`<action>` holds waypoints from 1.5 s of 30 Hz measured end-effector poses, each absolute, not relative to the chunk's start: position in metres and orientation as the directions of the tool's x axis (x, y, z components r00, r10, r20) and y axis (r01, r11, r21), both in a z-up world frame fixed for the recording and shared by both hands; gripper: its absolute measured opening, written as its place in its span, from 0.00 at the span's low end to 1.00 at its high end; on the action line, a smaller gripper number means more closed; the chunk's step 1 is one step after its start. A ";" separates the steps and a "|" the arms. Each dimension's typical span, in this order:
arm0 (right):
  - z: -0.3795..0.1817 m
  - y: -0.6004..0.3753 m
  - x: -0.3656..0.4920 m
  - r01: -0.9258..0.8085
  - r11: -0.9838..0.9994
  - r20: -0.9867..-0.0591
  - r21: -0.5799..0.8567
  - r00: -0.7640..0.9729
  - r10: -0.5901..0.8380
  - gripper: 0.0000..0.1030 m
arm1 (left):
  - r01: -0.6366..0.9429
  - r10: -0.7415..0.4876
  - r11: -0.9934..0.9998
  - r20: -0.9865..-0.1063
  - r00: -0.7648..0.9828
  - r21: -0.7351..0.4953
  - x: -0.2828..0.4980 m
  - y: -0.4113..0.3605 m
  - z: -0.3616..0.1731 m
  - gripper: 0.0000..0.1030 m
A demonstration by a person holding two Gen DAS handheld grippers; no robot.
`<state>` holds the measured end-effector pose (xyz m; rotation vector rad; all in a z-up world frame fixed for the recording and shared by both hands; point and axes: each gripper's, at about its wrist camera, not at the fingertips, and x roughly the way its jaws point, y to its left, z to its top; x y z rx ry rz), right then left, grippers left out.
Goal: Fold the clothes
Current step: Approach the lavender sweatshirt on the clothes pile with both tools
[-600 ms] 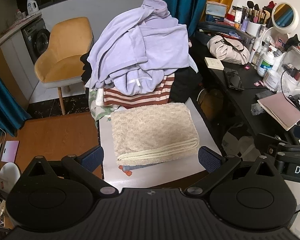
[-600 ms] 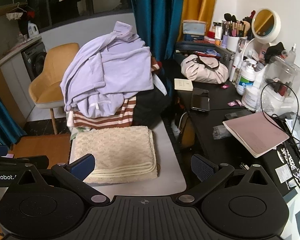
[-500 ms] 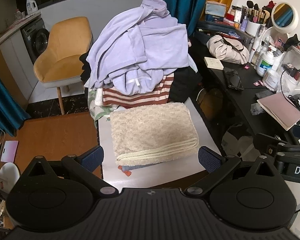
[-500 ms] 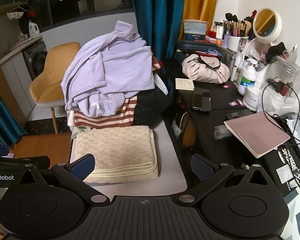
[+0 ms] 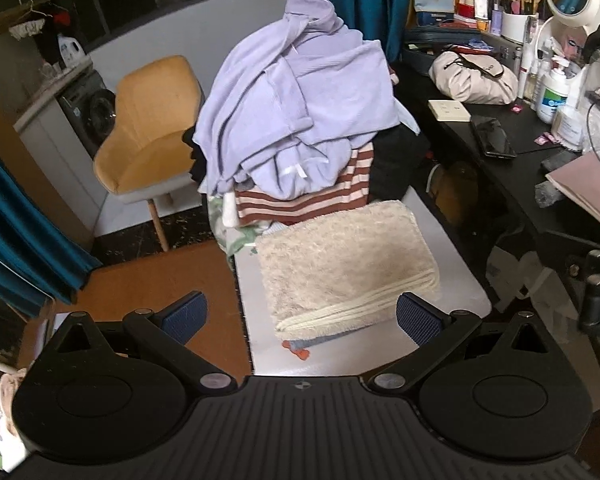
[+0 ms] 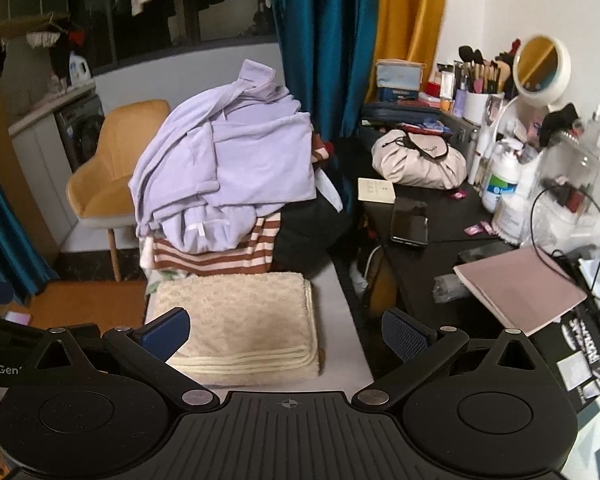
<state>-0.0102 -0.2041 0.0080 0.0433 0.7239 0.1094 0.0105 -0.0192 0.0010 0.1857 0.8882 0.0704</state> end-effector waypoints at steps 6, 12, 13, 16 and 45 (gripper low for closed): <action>0.003 -0.214 -0.004 -0.086 0.990 -0.661 0.113 0.738 0.140 0.99 | 0.003 0.147 0.982 -0.772 0.619 0.190 0.014 -0.021 0.001 1.00; -0.001 -0.219 0.002 -0.090 0.990 -0.663 0.109 0.735 0.140 0.99 | 0.000 0.123 0.988 -0.783 0.609 0.155 0.018 -0.022 0.000 1.00; -0.001 -0.220 0.003 -0.092 0.990 -0.663 0.105 0.736 0.139 0.99 | 0.002 0.110 0.990 -0.787 0.607 0.141 0.020 -0.022 -0.001 1.00; -0.001 -0.224 0.007 -0.100 0.990 -0.660 0.100 0.738 0.141 0.99 | 0.000 0.082 0.995 -0.787 0.611 0.104 0.021 -0.022 -0.003 1.00; -0.021 -0.163 0.056 -0.066 0.991 -0.681 0.121 0.721 0.131 0.99 | 0.065 -0.077 0.997 -0.755 0.651 -0.045 0.067 0.089 -0.015 1.00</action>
